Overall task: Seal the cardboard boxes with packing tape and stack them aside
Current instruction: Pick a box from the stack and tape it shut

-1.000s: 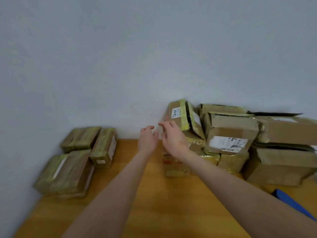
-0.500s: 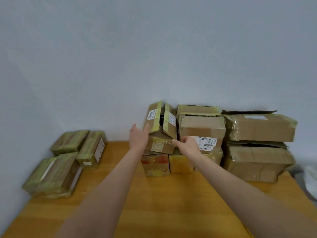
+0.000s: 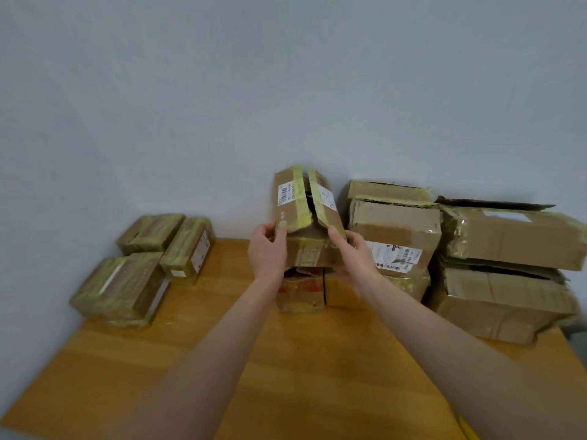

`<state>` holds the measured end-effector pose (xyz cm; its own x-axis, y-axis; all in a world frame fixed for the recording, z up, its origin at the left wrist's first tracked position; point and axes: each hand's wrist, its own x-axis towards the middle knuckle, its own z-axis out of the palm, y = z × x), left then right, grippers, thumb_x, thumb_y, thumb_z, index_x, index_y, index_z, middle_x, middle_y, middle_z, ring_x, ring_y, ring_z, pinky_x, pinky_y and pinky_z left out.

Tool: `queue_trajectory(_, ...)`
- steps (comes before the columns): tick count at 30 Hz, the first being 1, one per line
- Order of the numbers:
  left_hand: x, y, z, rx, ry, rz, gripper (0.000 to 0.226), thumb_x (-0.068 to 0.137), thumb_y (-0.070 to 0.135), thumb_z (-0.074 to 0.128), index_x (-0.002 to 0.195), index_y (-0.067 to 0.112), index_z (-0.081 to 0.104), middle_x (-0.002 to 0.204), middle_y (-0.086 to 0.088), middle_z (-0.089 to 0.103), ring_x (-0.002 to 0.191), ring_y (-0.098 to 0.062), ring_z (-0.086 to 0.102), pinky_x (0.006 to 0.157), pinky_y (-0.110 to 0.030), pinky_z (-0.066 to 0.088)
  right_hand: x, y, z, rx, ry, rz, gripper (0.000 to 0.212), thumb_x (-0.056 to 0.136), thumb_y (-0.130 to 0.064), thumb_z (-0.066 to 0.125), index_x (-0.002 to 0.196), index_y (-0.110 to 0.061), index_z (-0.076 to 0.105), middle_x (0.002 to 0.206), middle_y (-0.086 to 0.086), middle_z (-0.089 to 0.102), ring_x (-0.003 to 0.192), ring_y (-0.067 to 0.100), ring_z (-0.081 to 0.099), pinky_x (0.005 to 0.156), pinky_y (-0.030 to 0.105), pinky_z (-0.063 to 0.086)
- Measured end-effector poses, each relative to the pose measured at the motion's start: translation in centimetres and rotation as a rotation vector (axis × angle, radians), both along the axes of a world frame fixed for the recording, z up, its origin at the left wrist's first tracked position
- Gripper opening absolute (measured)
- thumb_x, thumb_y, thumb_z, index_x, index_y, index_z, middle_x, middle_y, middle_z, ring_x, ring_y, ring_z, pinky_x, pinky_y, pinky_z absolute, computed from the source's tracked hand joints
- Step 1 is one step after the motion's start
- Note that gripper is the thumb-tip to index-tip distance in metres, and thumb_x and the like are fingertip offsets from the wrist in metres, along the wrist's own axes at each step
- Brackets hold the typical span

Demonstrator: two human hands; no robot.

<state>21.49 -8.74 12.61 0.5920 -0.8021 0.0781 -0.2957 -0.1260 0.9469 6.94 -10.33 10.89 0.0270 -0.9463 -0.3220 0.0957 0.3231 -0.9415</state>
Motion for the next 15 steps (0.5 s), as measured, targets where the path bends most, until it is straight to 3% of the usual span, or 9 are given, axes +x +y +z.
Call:
queue_trajectory(3,-1.3,2.3,-0.5,-0.030,0.013,0.016,0.023,0.095,0.032,0.057,0.113,0.019,0.058,0.113,0.002,0.060,0.097,-0.008,0.057,0.078,-0.023,0.050,-1.1,0.9,0.1,0.001,-0.092,-0.012,0.052,0.086,-0.045,0.067,0.128,-0.024,0.046,0.110,-0.002,0.059,0.099,0.020,0.060,0.085,0.043,0.056)
queue_trajectory(8,-4.6,5.9,0.0,-0.195,0.060,0.033,0.021,0.095,0.026,0.057,0.116,0.021,0.056,0.119,0.000,0.055,0.099,-0.002,0.056,0.079,-0.014,0.049,-2.7,2.3,0.9,-0.052,-0.225,-0.058,0.047,0.085,-0.035,0.071,0.124,-0.019,0.051,0.117,0.003,0.058,0.105,0.021,0.061,0.089,0.041,0.057)
queue_trajectory(11,-5.6,6.7,2.2,-0.308,0.027,0.034,0.020,0.095,0.023,0.057,0.115,0.026,0.053,0.121,0.000,0.054,0.105,-0.003,0.055,0.091,-0.022,0.049,-3.4,2.8,2.6,-0.140,-0.263,-0.042,0.046,0.087,-0.036,0.069,0.125,-0.019,0.049,0.114,0.000,0.058,0.105,0.019,0.062,0.090,0.038,0.056)
queue_trajectory(15,-7.4,8.2,3.5,-0.309,0.000,0.078,0.017,0.096,0.026,0.056,0.112,0.028,0.050,0.118,0.006,0.054,0.106,-0.004,0.054,0.086,-0.019,0.048,-4.5,3.4,3.8,-0.113,-0.257,0.029,0.046,0.088,-0.051,0.062,0.121,-0.021,0.051,0.112,0.000,0.061,0.103,0.025,0.064,0.088,0.042,0.057)
